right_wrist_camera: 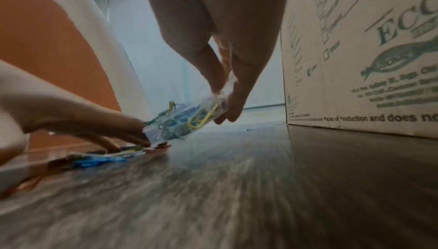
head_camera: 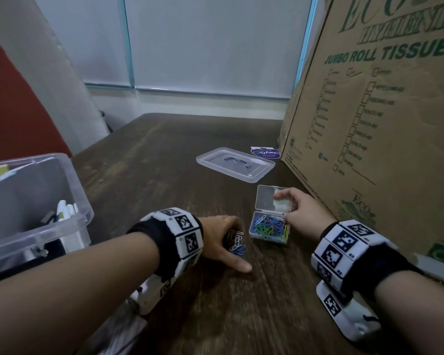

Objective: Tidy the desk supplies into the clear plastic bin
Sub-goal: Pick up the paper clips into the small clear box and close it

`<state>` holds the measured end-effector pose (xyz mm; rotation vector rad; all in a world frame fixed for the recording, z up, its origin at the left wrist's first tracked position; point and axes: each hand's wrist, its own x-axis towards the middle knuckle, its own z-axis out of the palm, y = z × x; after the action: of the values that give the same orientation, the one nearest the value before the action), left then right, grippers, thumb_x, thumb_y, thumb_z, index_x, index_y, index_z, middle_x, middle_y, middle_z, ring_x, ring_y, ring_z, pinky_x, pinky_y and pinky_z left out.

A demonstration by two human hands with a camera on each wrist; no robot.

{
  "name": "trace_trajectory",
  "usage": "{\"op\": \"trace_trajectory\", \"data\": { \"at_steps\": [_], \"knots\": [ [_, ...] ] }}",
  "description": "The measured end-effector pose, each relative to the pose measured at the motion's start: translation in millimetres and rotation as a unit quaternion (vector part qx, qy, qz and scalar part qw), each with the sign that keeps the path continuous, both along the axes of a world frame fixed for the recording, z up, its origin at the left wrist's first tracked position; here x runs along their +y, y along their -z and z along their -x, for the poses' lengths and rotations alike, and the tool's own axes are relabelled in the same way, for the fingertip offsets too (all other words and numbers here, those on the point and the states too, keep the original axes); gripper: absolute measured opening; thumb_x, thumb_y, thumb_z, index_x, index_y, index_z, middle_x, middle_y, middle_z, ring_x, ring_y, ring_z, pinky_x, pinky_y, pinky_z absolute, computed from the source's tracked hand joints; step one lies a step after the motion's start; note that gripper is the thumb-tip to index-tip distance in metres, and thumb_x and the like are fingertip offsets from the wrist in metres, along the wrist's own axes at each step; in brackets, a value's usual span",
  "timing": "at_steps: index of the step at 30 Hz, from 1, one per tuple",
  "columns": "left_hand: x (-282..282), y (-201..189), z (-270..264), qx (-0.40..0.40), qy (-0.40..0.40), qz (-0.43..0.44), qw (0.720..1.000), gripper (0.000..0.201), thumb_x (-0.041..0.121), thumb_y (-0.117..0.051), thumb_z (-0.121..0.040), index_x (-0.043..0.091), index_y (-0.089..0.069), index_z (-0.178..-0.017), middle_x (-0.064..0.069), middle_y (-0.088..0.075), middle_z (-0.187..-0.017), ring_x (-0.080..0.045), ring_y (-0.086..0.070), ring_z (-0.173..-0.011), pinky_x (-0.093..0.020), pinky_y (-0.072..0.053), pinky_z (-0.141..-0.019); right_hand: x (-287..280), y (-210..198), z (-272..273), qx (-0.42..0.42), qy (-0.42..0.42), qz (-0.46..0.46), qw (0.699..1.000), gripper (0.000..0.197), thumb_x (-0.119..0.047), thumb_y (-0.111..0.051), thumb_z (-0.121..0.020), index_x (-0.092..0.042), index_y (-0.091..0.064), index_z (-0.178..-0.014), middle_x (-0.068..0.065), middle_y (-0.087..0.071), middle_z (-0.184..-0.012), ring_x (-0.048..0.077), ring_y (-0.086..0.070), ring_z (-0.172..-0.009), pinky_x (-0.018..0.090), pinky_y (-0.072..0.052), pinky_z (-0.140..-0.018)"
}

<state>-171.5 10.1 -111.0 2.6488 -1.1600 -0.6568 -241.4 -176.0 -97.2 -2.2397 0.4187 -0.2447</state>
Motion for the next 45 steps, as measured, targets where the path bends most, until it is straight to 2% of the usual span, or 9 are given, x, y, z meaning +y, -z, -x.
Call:
{"op": "trace_trajectory", "data": {
  "at_steps": [5,13,17,21,26,30,35,40,45],
  "knots": [
    [-8.0,-4.9,6.2,-0.071,0.076,-0.02,0.994,0.077,0.049,-0.067,-0.078,0.027,-0.035,-0.144,0.005,-0.038,-0.149,-0.018,-0.041,-0.134,-0.032,-0.032,-0.113,3.3,6.0,-5.8,-0.006,0.013,-0.001,1.0,0.036,0.004,-0.062,-0.078,-0.03,-0.055,-0.09,0.003,-0.064,-0.115,0.019,-0.063,-0.101,0.033,-0.052,-0.089],
    [10.7,-9.7,-3.1,-0.125,0.051,0.057,0.989,0.025,0.02,-0.068,-0.081,0.023,-0.073,-0.106,0.0,-0.073,-0.102,-0.003,-0.054,-0.08,-0.012,-0.039,-0.072,3.6,10.3,-11.6,0.019,0.007,0.009,1.0,0.035,0.002,-0.059,-0.082,-0.018,-0.058,-0.111,0.003,-0.06,-0.114,0.012,-0.059,-0.09,0.023,-0.049,-0.077],
    [11.1,-12.2,-3.9,-0.158,0.02,0.127,0.979,0.022,0.02,-0.066,-0.084,0.018,-0.074,-0.104,0.0,-0.073,-0.099,-0.002,-0.054,-0.077,-0.011,-0.039,-0.072,4.6,10.8,-11.5,0.02,-0.001,0.004,1.0,0.036,0.006,-0.057,-0.082,-0.023,-0.055,-0.102,0.003,-0.055,-0.13,0.02,-0.059,-0.111,0.035,-0.05,-0.095],
    [8.2,-18.2,1.3,-0.203,0.03,0.256,0.945,0.018,0.013,-0.067,-0.082,0.013,-0.075,-0.099,0.002,-0.068,-0.089,-0.003,-0.058,-0.067,-0.005,-0.04,-0.067,5.4,12.8,-11.7,0.012,-0.036,-0.014,0.999,0.041,0.009,-0.057,-0.08,-0.032,-0.053,-0.082,0.003,-0.059,-0.122,0.021,-0.059,-0.109,0.036,-0.049,-0.097],
    [-7.2,-17.1,6.4,-0.229,0.096,0.324,0.913,0.017,0.014,-0.068,-0.08,0.012,-0.076,-0.095,-0.006,-0.072,-0.088,-0.017,-0.067,-0.079,-0.015,-0.047,-0.074,12.6,10.3,-12.5,0.007,-0.095,-0.059,0.994,0.04,0.007,-0.062,-0.079,-0.031,-0.053,-0.085,0.003,-0.06,-0.107,0.021,-0.06,-0.104,0.034,-0.053,-0.085],
    [-16.8,-16.0,12.3,-0.203,0.115,0.284,0.93,0.022,0.018,-0.059,-0.09,0.015,-0.071,-0.109,-0.002,-0.071,-0.106,-0.013,-0.064,-0.097,-0.007,-0.034,-0.081,12.6,11.9,-12.5,0.002,-0.096,-0.042,0.994,0.038,0.0,-0.065,-0.079,-0.035,-0.055,-0.087,0.011,-0.063,-0.108,0.026,-0.061,-0.1,0.039,-0.053,-0.086],
    [-8.2,-14.0,4.1,-0.208,0.032,0.264,0.941,0.031,0.02,-0.046,-0.096,0.016,-0.06,-0.124,-0.003,-0.06,-0.12,-0.017,-0.056,-0.109,-0.018,-0.038,-0.089,11.5,12.1,-12.7,-0.038,-0.073,-0.061,0.995,0.034,0.006,-0.06,-0.08,-0.024,-0.055,-0.096,0.002,-0.059,-0.106,0.018,-0.059,-0.095,0.036,-0.051,-0.088],
    [-5.3,-11.7,8.0,-0.167,0.072,0.172,0.968,0.043,0.036,-0.053,-0.092,0.02,-0.053,-0.132,0.001,-0.056,-0.128,-0.014,-0.051,-0.119,-0.029,-0.04,-0.103,11.3,11.8,-12.9,-0.035,-0.075,-0.041,0.996,0.038,0.006,-0.059,-0.079,-0.021,-0.056,-0.106,-0.008,-0.053,-0.079,0.01,-0.051,-0.071,0.024,-0.045,-0.07],
    [-3.8,-12.9,10.4,-0.173,0.104,0.203,0.958,0.03,0.018,-0.056,-0.091,0.019,-0.064,-0.12,0.001,-0.064,-0.119,-0.013,-0.059,-0.109,-0.02,-0.042,-0.097,12.6,12.6,-13.0,-0.022,-0.077,-0.029,0.996,0.041,0.007,-0.058,-0.078,-0.023,-0.056,-0.105,-0.002,-0.051,-0.075,0.013,-0.048,-0.067,0.027,-0.044,-0.067]
  ]
}}
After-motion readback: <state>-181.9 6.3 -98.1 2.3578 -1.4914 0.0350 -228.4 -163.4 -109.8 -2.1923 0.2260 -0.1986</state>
